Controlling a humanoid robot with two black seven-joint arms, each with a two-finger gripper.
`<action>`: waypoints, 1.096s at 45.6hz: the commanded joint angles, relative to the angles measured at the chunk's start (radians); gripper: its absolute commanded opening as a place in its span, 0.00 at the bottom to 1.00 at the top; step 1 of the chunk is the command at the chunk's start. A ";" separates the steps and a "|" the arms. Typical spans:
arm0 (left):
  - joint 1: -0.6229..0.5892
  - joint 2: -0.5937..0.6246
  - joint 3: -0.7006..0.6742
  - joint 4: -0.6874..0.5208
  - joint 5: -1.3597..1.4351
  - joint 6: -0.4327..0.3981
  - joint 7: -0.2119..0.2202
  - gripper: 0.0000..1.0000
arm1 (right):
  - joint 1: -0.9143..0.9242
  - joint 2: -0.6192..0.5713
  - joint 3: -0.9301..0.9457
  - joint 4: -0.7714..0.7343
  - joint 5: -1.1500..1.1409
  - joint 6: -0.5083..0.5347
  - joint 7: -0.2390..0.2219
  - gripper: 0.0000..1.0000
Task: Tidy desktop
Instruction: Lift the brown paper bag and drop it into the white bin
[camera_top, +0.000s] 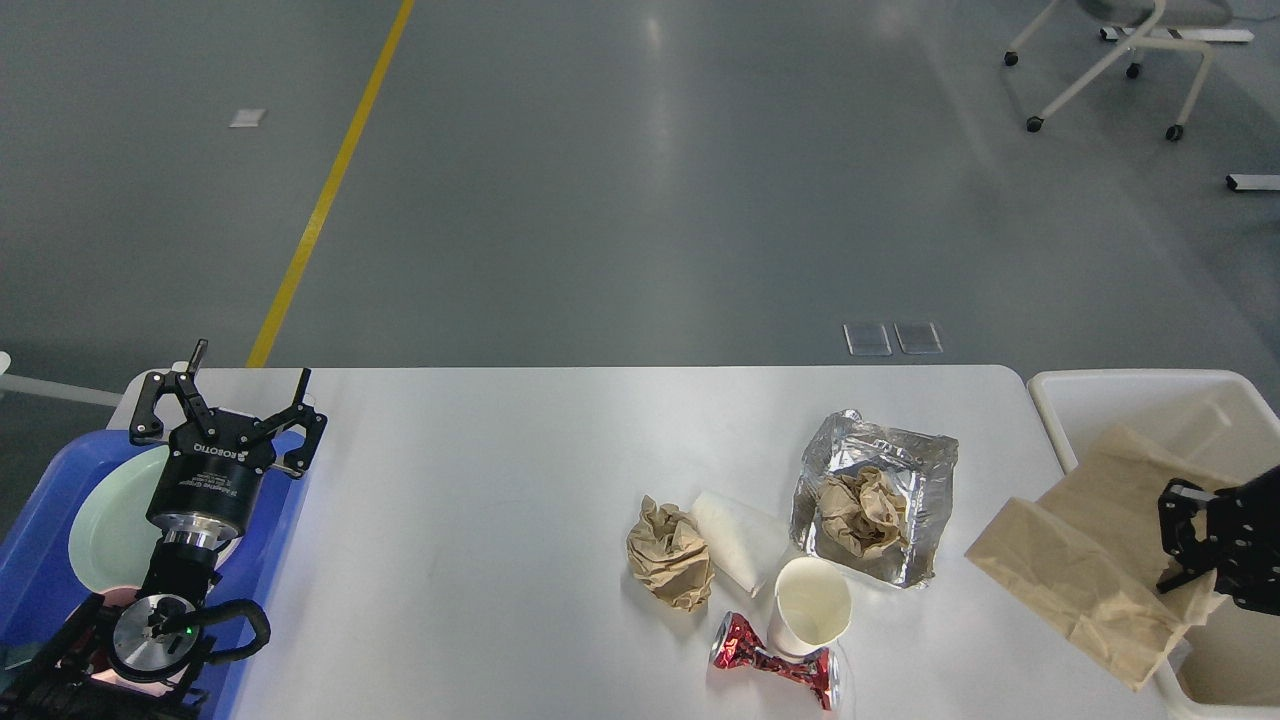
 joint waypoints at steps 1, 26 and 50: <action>0.000 0.000 0.000 0.000 0.000 0.000 -0.001 0.96 | 0.171 0.022 -0.092 0.058 -0.002 0.050 -0.002 0.00; 0.000 0.000 0.000 0.000 0.000 0.000 0.001 0.96 | 0.329 0.083 -0.180 0.112 -0.008 -0.024 -0.003 0.00; 0.000 0.000 0.000 0.000 0.000 0.000 0.001 0.96 | -0.404 -0.103 0.208 -0.372 -0.002 -0.412 -0.003 0.00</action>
